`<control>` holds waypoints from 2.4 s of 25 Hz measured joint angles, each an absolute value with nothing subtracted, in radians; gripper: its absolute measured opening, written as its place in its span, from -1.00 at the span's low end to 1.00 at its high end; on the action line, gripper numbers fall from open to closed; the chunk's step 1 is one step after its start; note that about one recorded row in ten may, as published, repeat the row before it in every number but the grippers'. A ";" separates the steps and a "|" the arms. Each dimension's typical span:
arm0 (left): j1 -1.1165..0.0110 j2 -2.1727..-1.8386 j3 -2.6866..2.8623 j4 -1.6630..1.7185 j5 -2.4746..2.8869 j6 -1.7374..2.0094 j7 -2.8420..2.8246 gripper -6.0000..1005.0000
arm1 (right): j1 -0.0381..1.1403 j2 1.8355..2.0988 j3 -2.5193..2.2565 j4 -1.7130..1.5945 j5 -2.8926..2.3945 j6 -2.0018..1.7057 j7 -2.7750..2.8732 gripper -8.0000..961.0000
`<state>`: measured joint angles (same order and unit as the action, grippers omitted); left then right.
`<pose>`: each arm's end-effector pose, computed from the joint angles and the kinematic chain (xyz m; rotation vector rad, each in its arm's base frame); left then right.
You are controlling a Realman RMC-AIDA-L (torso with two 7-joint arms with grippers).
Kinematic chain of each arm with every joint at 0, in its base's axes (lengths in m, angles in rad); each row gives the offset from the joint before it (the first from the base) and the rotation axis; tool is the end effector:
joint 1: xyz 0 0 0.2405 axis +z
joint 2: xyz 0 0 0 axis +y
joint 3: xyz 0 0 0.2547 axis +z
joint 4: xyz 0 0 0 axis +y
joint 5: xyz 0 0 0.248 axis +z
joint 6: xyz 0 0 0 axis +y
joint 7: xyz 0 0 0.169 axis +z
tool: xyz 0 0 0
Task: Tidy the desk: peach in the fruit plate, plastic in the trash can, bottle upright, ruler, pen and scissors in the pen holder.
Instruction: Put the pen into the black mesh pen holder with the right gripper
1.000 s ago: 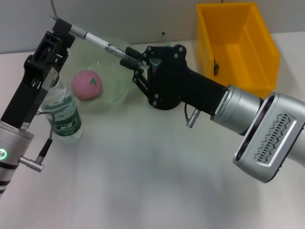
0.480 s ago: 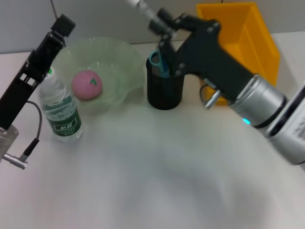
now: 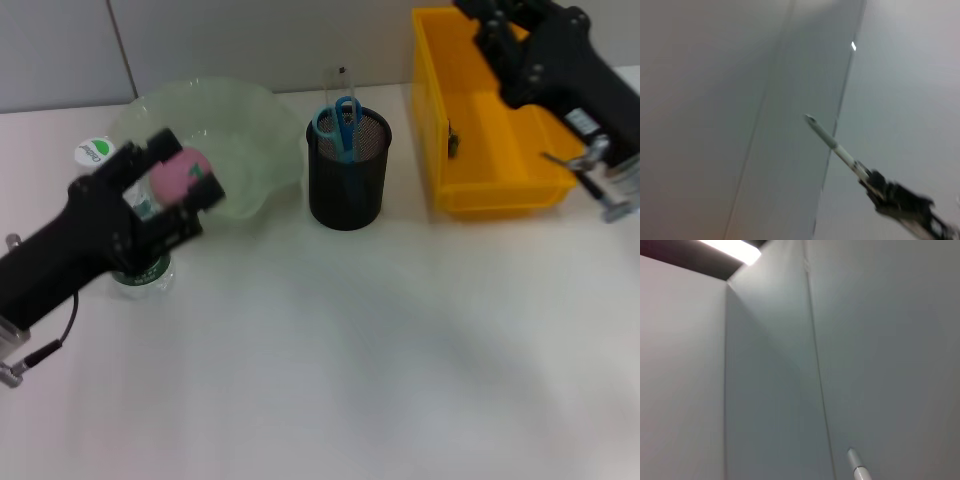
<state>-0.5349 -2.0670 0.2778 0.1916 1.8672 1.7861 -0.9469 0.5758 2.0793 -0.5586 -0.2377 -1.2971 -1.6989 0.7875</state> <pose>-0.2601 0.3284 -0.0282 -2.3174 -0.4850 -1.4086 0.2362 0.3780 0.0120 -1.9880 0.2216 1.4141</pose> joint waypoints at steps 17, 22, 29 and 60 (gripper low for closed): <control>-0.488 -2.058 0.589 0.432 1.873 1.741 -0.972 0.72 | 0.612 1.992 -0.615 -1.184 -2.012 -1.736 2.077 -0.71; -0.489 -2.057 0.625 0.439 1.875 1.705 -0.982 0.72 | 0.781 1.950 -0.626 -1.221 -2.270 -1.812 2.252 -0.71; -0.492 -2.060 0.630 0.440 1.875 1.703 -0.984 0.72 | 1.001 1.940 -0.716 -1.125 -2.573 -1.789 2.348 -0.71; -0.491 -2.066 0.630 0.429 1.874 1.712 -1.014 0.72 | 1.229 1.970 -0.936 -0.711 -2.724 -1.473 2.420 -0.70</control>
<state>-0.4908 -2.0663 0.6304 0.4293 1.8744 1.7119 -1.0139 1.2285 1.9698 -0.9358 -0.7108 -2.7237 -1.4734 2.4203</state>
